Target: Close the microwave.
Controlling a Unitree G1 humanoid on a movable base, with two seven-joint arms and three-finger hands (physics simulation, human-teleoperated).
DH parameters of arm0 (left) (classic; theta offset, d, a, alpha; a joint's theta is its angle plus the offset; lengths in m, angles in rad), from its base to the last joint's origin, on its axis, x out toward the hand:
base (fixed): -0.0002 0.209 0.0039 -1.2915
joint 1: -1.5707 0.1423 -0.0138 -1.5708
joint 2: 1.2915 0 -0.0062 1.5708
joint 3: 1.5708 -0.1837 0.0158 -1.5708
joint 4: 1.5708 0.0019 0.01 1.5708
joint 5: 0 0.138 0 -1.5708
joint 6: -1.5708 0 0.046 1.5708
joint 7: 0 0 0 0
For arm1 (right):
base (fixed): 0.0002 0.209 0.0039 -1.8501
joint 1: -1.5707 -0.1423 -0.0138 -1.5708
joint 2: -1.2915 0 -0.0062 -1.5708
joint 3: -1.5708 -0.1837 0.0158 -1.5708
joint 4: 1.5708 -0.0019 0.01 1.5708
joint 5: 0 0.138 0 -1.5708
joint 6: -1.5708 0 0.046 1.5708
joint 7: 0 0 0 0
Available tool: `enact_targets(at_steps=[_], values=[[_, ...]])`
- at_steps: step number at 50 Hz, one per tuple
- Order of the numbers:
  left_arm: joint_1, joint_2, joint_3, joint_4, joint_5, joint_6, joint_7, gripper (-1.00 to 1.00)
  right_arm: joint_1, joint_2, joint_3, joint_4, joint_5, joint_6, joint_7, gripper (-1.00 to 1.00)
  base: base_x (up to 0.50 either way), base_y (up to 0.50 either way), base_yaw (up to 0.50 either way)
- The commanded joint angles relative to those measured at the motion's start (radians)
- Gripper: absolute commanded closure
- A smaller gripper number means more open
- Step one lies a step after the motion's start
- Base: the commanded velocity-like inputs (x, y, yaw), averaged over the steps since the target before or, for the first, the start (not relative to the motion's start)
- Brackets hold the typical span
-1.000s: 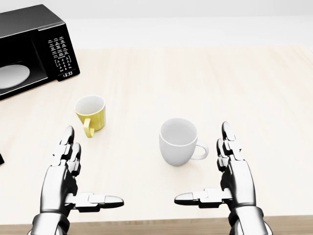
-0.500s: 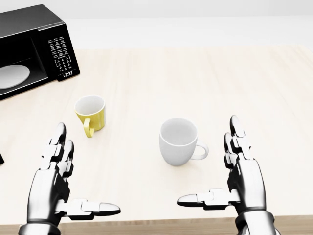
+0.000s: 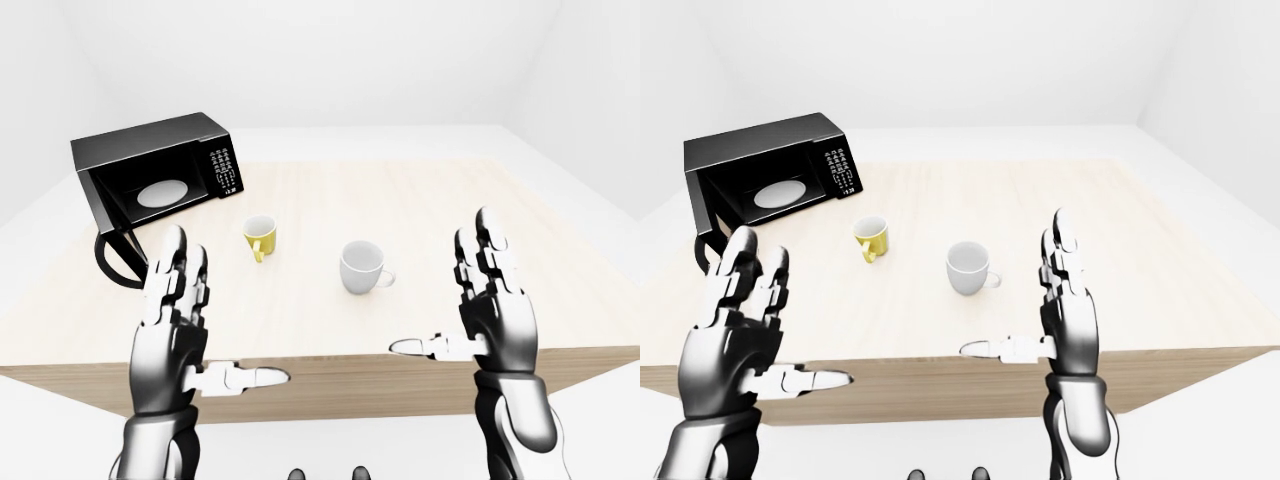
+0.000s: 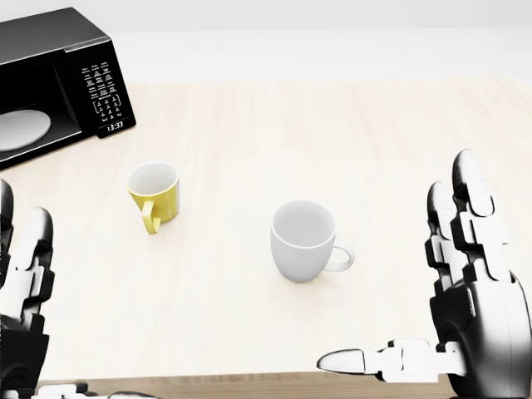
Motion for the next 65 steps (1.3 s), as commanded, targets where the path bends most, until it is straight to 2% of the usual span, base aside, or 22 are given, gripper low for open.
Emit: enact_targets(at_steps=[1,24,35,65], values=[[0.043,-0.020,0.024,-0.088,-0.018,0.000,-0.030,-1.00,0.026,0.003,0.005,-0.071,-0.008,0.000,0.002,-1.00,0.00,0.00,0.00],[0.056,-0.022,0.023,-0.090,-0.046,0.000,-0.060,-1.00,0.034,0.002,0.001,-0.094,-0.011,0.000,0.006,-1.00,0.00,0.00,0.00],[0.066,-0.015,0.007,-0.091,-0.037,0.000,-0.067,-1.00,0.035,0.004,0.001,-0.087,-0.039,0.000,0.004,-1.00,0.00,0.50,0.00],[0.063,-0.015,0.010,-0.092,-0.048,0.000,-0.071,-1.00,0.040,0.001,0.016,-0.064,-0.073,0.000,-0.008,-1.00,0.00,0.50,0.00]])
